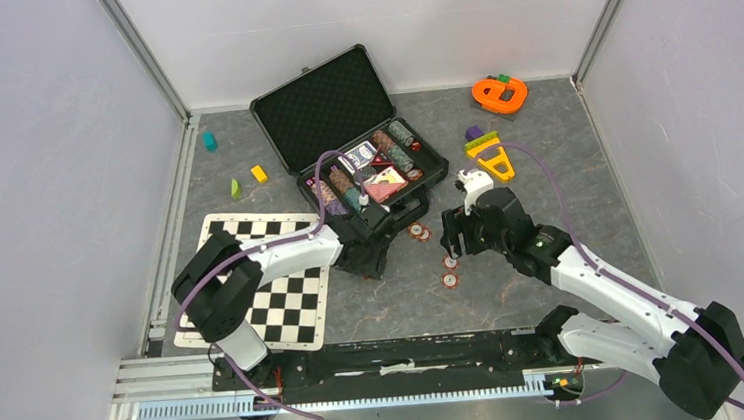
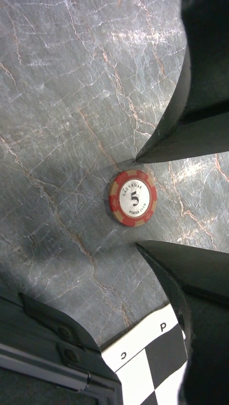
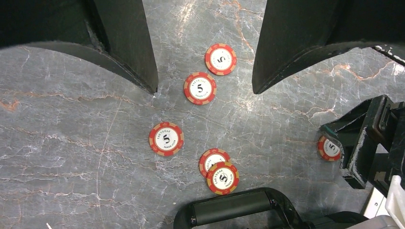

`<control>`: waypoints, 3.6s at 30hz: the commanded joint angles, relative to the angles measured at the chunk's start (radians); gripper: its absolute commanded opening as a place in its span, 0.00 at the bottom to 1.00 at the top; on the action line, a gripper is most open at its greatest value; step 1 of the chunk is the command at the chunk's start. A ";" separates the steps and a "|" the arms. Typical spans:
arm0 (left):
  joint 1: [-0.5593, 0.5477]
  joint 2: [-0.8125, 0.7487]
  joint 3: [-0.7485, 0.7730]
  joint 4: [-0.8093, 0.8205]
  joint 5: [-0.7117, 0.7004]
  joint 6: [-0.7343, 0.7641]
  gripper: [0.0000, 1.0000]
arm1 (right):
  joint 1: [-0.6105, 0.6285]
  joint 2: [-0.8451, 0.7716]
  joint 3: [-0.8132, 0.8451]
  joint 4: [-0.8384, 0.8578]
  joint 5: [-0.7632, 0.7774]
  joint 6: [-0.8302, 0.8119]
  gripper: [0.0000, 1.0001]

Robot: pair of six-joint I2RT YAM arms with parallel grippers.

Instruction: Pack up texas hold em set

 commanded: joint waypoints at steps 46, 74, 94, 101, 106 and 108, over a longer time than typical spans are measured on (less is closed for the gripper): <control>-0.233 -0.413 -0.365 0.820 -0.036 0.442 0.31 | -0.026 0.254 0.168 0.105 -0.504 0.256 0.51; -0.261 -0.332 -0.289 0.863 -0.063 0.479 0.34 | -0.026 0.336 0.094 0.229 -0.655 0.278 0.06; -0.260 -0.818 -0.333 0.645 -0.333 0.057 1.00 | -0.210 0.400 0.180 0.309 -0.222 0.414 0.00; -0.260 -1.104 -0.294 0.555 -0.357 -0.132 1.00 | -0.211 0.516 0.258 0.409 -0.150 0.509 0.00; -0.261 -1.175 -0.228 0.576 -0.254 -0.170 1.00 | -0.212 0.611 0.326 0.479 -0.111 0.563 0.00; -0.261 -1.178 -0.185 0.553 -0.249 -0.192 1.00 | -0.211 0.647 0.352 0.497 -0.093 0.582 0.00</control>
